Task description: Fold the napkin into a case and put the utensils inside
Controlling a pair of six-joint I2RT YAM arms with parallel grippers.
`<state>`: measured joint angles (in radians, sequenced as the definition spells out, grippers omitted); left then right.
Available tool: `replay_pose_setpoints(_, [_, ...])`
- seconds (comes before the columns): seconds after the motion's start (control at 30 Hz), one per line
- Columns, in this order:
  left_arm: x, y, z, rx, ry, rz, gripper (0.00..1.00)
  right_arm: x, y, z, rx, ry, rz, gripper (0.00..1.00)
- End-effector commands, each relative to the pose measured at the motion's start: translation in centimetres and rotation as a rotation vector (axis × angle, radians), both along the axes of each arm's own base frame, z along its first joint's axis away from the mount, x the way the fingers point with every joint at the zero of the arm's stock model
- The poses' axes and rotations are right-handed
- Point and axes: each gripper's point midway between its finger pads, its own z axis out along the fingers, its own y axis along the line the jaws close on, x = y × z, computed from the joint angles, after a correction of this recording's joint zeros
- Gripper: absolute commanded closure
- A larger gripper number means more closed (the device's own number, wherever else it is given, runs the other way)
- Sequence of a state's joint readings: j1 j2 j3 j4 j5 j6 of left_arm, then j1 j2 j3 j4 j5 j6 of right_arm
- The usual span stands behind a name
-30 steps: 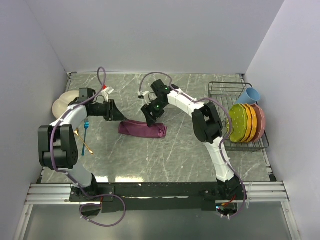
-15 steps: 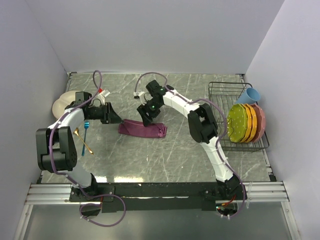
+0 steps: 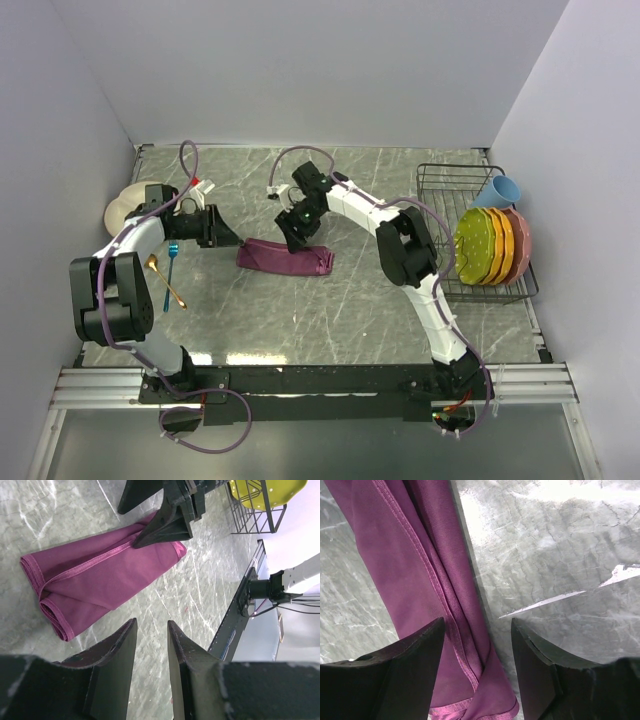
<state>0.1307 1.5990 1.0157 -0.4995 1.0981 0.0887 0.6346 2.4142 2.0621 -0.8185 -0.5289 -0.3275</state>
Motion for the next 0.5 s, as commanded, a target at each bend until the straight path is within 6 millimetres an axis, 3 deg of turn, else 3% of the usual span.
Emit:
replay_pose_setpoints(0.0, [0.39,0.47,0.27,0.005,-0.033,-0.004,0.63,-2.33,-0.88,-0.22,-0.047,0.058,0.017,0.34])
replay_pose_setpoints(0.47, [0.35,0.5,-0.23,0.003,-0.02,-0.008,0.64,-3.12,-1.51,-0.97,-0.105,0.018,0.014,0.41])
